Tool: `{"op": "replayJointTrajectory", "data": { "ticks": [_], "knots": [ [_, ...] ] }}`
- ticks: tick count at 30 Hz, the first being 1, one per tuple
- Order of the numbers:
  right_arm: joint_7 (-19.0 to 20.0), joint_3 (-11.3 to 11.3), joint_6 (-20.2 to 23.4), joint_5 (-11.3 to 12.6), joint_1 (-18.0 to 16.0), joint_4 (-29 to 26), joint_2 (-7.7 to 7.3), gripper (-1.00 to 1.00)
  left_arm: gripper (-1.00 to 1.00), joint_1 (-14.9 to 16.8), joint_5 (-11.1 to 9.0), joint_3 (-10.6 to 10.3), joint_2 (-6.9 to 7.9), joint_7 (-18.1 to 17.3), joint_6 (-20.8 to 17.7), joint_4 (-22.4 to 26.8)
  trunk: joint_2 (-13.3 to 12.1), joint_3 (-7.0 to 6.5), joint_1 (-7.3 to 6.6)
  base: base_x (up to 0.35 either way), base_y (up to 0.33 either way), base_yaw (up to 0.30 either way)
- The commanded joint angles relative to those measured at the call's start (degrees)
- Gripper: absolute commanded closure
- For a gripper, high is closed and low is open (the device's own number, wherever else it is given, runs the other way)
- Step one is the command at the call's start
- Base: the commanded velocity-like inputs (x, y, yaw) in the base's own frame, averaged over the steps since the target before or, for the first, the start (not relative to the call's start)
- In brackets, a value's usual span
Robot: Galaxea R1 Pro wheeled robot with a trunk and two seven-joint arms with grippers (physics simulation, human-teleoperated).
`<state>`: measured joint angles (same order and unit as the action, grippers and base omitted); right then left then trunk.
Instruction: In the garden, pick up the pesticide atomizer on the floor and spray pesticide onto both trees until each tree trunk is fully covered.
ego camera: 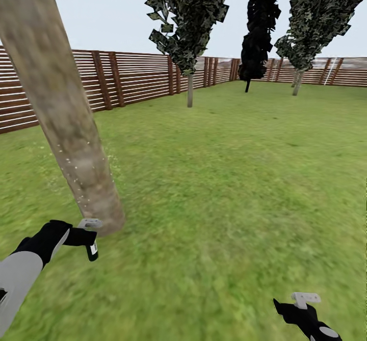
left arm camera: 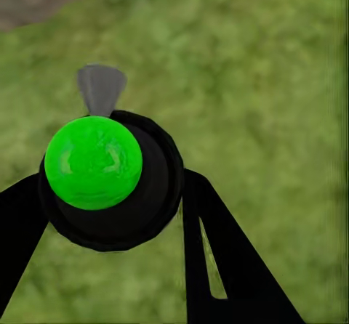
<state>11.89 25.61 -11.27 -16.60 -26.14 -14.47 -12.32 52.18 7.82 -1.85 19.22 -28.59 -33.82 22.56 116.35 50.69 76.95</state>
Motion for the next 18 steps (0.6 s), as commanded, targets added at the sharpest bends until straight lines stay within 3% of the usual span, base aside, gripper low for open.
{"op": "replayJointTrajectory", "data": {
  "ticks": [1, 5, 18],
  "knots": [
    [0.3, 0.5, -0.2, -0.5, 0.0, 0.1, 0.02, -1.00, 1.00, 0.0, 0.5, -0.2, 0.03, -0.4, -0.1, 0.1, 0.0, 0.05, 0.01, 0.140, -0.284, 0.000],
    [0.3, 0.5, -0.2, -0.5, 0.0, 0.1, 0.02, -1.00, 1.00, 0.0, 0.5, -0.2, 0.00, -0.4, -0.1, 0.1, 0.0, 0.05, 0.01, 0.140, -0.284, 0.114],
    [0.3, 0.5, -0.2, -0.5, 0.0, 0.1, 0.02, -1.00, 1.00, 0.0, 0.5, -0.2, -0.06, -0.4, -0.1, 0.2, 0.0, 0.05, 0.01, 0.140, -0.284, 0.263]
  ]
}}
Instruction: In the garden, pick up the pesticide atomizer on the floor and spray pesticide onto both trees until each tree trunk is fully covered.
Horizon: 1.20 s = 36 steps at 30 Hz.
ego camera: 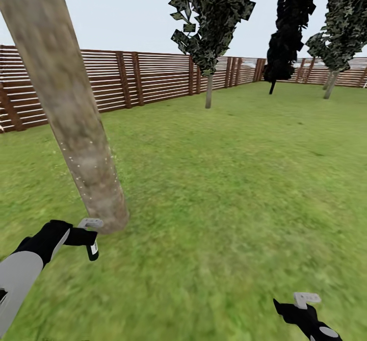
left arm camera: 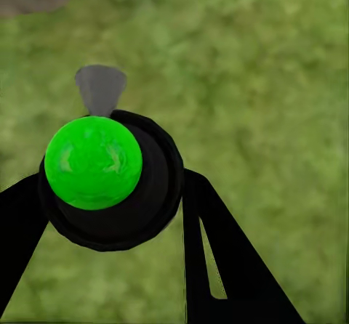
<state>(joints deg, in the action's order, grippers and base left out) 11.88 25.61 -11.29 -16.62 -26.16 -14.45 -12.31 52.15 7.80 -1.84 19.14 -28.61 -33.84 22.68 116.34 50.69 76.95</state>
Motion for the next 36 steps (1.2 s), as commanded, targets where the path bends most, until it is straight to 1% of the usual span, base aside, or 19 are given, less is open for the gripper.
{"op": "replayJointTrajectory", "data": {
  "ticks": [1, 6, 17, 30, 31, 33, 34, 35, 36],
  "knots": [
    [0.3, 0.5, -0.2, -0.5, 0.0, 0.0, 0.01, -1.00, 1.00, 0.1, 0.5, -0.2, 0.02, -0.4, -0.1, 0.1, 0.0, 0.05, 0.01, 0.140, -0.283, 0.267],
    [0.3, 0.5, -0.2, -0.5, 0.0, 0.0, 0.01, -1.00, 1.00, 0.1, 0.5, -0.2, 0.02, -0.4, -0.1, 0.1, 0.0, 0.05, 0.01, 0.140, -0.283, 0.254],
    [0.3, 0.5, -0.2, -0.5, 0.0, 0.0, 0.01, -1.00, 1.00, 0.1, 0.5, -0.2, -0.06, -0.4, -0.1, 0.0, 0.0, 0.05, 0.01, 0.140, -0.283, 0.043],
    [0.3, 0.5, -0.2, -0.5, 0.0, 0.0, 0.02, -1.00, 1.00, 0.0, 0.5, -0.1, -0.06, -0.4, -0.1, -0.2, 0.0, 0.05, 0.01, 0.168, -0.278, 0.267],
    [0.3, 0.5, -0.2, -0.5, 0.0, 0.0, 0.01, -1.00, 1.00, 0.0, 0.4, -0.1, -0.41, -0.4, 0.0, -0.4, 0.0, 0.05, 0.01, 0.230, -0.262, 0.276],
    [0.3, 0.5, -0.2, -0.5, 0.0, 0.0, 0.10, -1.00, 1.00, 0.0, 0.4, -0.1, -2.24, 0.2, 0.1, -0.5, 0.0, 0.05, 0.01, 0.231, -0.261, 0.276],
    [0.3, 0.5, -0.2, -0.5, 0.0, 0.0, 0.13, -1.00, 1.00, 0.0, 0.4, -0.1, -3.41, 2.1, 0.1, -0.5, 0.0, 0.05, 0.01, 0.231, -0.261, 0.276],
    [0.3, 0.5, -0.2, -0.5, 0.0, 0.0, 0.11, -1.00, 1.00, -0.1, 0.5, -0.1, -4.94, 5.8, 0.1, -0.6, 0.0, 0.05, 0.01, 0.231, -0.261, 0.276],
    [0.3, 0.5, -0.2, -0.5, 0.0, 0.0, 0.10, -1.00, 1.00, -0.7, 0.4, -0.1, -6.78, 12.0, 0.0, -0.6, 0.0, 0.05, 0.01, 0.231, -0.261, 0.276]
  ]
}}
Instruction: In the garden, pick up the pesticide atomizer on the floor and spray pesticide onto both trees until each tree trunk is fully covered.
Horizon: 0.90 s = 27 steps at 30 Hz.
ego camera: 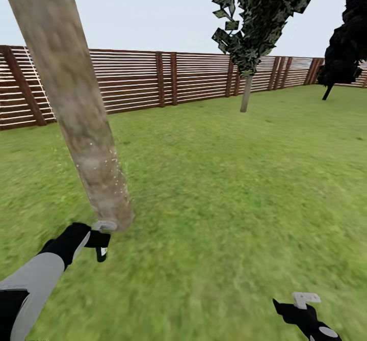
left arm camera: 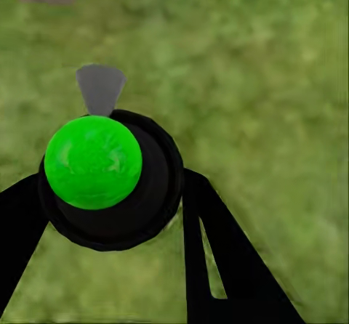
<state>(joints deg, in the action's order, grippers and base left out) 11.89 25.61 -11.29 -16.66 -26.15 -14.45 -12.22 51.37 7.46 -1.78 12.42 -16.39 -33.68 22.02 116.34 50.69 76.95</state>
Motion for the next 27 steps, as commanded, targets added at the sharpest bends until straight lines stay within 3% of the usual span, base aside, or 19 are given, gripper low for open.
{"op": "replayJointTrajectory", "data": {
  "ticks": [1, 2, 6, 15, 18, 21, 25, 27],
  "knots": [
    [0.3, 0.5, -0.2, -0.5, 0.0, 0.0, 0.00, -1.00, 1.00, -0.4, 0.4, -0.2, -0.93, 3.3, -0.2, 0.1, 0.0, 0.05, 0.01, 0.231, -0.261, 0.276],
    [0.3, 0.5, -0.2, -0.5, 0.0, 0.0, 0.00, -1.00, 1.00, -0.5, -0.1, -0.2, -1.22, 4.7, -0.2, 0.1, 0.0, 0.05, 0.01, 0.231, -0.261, 0.276],
    [0.3, 0.5, -0.1, -0.5, 0.0, 0.1, 0.02, -1.00, 1.00, -1.0, -5.6, 0.9, -1.04, 7.1, -0.3, 0.1, 0.0, 0.05, 0.01, 0.264, -0.209, 0.276],
    [0.3, 0.5, -0.1, -0.5, 0.0, 0.1, 0.01, -1.00, 1.00, -1.0, -9.3, 1.1, -1.20, 7.6, -0.7, 0.1, 0.0, 0.05, 0.01, 0.287, 0.084, 0.249],
    [0.3, 0.5, -0.1, -0.5, 0.0, 0.1, -0.15, -1.00, 1.00, -1.1, -10.8, 1.1, -1.41, 7.5, -0.7, 0.2, 0.0, 0.05, 0.01, -0.148, 0.020, 0.022],
    [0.3, 0.5, -0.1, -0.5, 0.0, 0.0, -0.25, -1.00, 1.00, -1.0, -13.5, 1.3, -1.54, 7.6, -0.7, 0.3, 0.0, 0.05, 0.01, -0.280, -0.129, 0.002],
    [0.3, 0.5, -0.1, -0.5, 0.0, 0.1, -0.22, -1.00, 1.00, -0.9, -14.1, 1.0, -1.72, 7.7, -0.9, 1.1, 0.0, 0.05, 0.01, -0.108, -0.059, -0.121],
    [0.3, 0.5, -0.1, -0.5, 0.0, 0.1, -0.18, -1.00, 1.00, 0.1, -14.1, 0.9, -1.52, 7.7, -3.9, 1.4, 0.0, 0.05, 0.01, -0.007, -0.004, -0.074]
  ]
}}
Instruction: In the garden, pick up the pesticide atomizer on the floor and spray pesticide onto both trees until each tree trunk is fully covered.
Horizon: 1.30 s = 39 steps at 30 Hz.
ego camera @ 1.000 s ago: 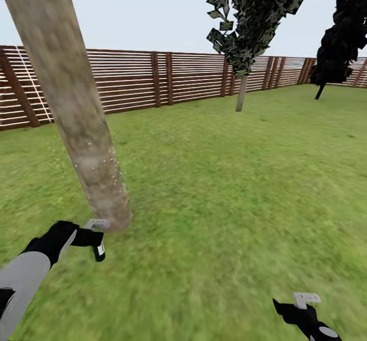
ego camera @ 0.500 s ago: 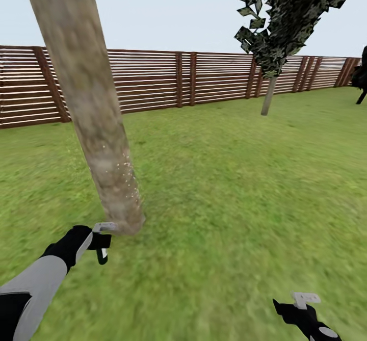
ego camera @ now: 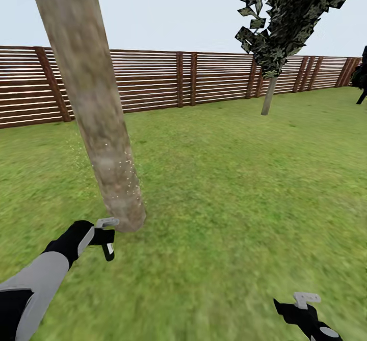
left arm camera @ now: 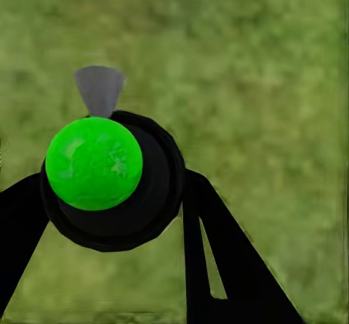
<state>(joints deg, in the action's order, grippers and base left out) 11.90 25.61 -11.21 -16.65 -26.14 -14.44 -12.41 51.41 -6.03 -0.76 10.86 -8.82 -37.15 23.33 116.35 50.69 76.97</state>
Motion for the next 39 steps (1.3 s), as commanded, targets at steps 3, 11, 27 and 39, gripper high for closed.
{"op": "replayJointTrajectory", "data": {
  "ticks": [3, 11, 27, 39],
  "knots": [
    [0.3, 0.5, -0.2, -0.5, 0.0, 0.0, 0.02, -1.00, 1.00, 6.5, -0.4, -0.2, 0.46, 0.1, -7.6, 1.3, 0.0, 0.05, -0.01, -0.001, -0.001, -0.013],
    [0.4, 0.4, -0.2, -0.5, 0.0, 0.1, 0.10, -1.00, 1.00, 8.9, -0.2, -0.1, 0.85, 0.2, -9.9, 1.6, 0.0, 0.05, -0.01, 0.000, 0.000, 0.000],
    [0.4, 0.5, -0.2, -0.5, 0.0, 0.1, 0.11, -1.00, 1.00, 22.9, 0.3, -0.4, 6.17, 0.2, -19.6, 7.3, 0.0, 0.05, -0.01, -0.028, 0.025, 0.000],
    [0.3, 0.4, -0.2, -0.6, 0.0, 0.2, 0.36, -1.00, 1.00, 19.2, 0.2, -0.5, 5.04, -0.5, -20.1, 7.7, 0.0, 0.05, -0.01, 0.000, 0.000, 0.000]
  ]
}}
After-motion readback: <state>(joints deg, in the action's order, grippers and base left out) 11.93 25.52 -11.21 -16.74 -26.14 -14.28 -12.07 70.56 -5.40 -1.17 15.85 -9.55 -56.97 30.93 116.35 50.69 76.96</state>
